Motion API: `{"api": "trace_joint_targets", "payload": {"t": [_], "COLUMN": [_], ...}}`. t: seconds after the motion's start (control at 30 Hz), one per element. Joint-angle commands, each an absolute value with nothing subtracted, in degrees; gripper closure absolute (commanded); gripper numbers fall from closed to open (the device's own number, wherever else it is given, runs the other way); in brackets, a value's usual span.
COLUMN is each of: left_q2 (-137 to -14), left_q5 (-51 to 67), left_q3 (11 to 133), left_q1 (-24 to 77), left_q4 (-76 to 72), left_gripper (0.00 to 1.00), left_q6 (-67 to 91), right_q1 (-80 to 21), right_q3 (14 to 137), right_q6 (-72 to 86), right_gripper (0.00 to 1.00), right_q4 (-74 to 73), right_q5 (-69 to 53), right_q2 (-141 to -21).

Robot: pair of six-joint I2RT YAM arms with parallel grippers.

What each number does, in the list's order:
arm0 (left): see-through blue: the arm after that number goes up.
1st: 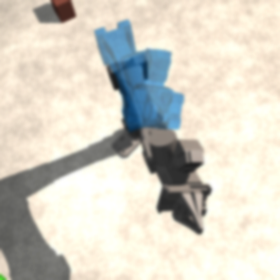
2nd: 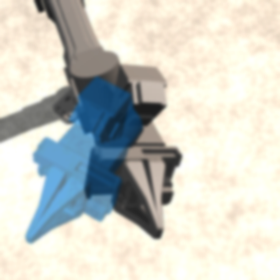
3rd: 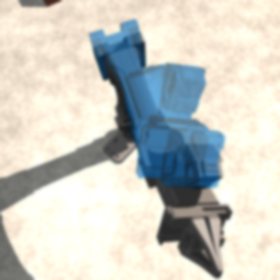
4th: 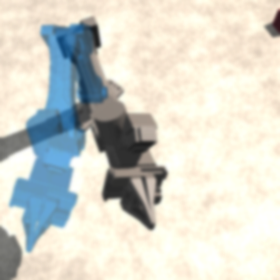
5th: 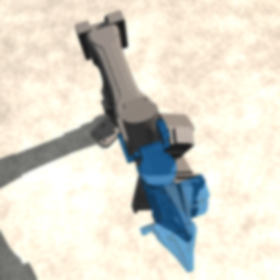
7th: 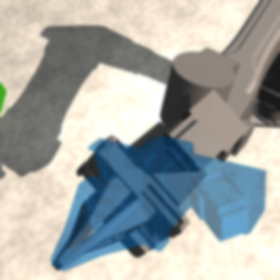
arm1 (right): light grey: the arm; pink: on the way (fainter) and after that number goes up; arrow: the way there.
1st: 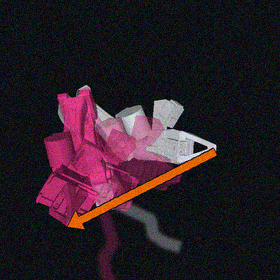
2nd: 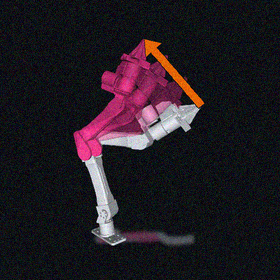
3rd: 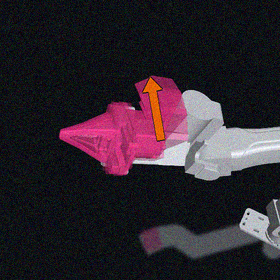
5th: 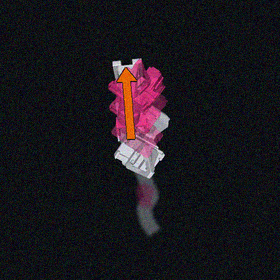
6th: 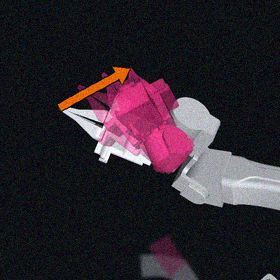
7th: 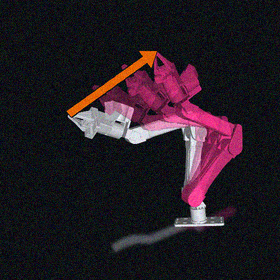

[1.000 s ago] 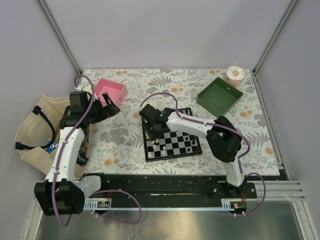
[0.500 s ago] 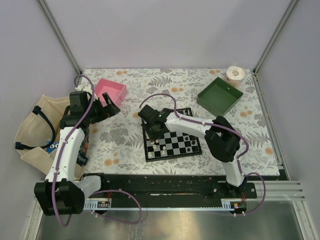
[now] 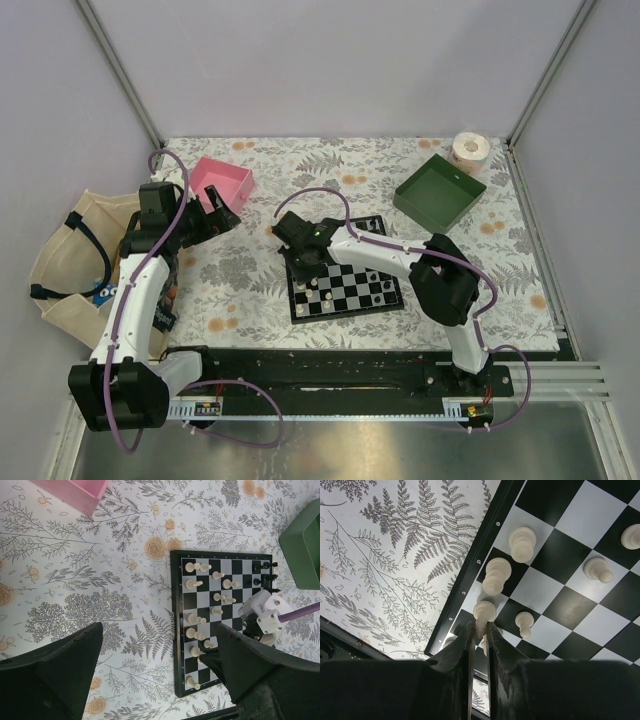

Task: Set up the chess pieces on the board

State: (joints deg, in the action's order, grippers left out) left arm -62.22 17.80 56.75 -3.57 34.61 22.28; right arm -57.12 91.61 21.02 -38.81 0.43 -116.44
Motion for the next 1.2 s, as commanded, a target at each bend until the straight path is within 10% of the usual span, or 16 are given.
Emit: {"api": "trace_joint_targets", "payload": {"t": [0.0,0.93,1.17], "left_q2": [-61.5,-61.6,-61.6], "left_q5": [19.1,19.2,19.2], "left_q3": [57.3,57.3,57.3], "left_q1": [-3.8,-3.8,-3.8], "left_q4": [32.9,32.9,32.8], "left_gripper": [0.01,0.01,0.01], "left_q6": [21.7,21.7,21.6], "right_q1": [-57.7,-57.7,-57.8], "right_q3": [94.3,92.6,92.7], "right_q6": [21.6,22.3,21.8], "right_gripper": [0.85,0.77,0.61], "right_q4": [-37.7,-36.6,-37.0], "right_q5": [0.8,1.0,1.1], "right_q2": [-116.2,-117.1,-115.1]}}
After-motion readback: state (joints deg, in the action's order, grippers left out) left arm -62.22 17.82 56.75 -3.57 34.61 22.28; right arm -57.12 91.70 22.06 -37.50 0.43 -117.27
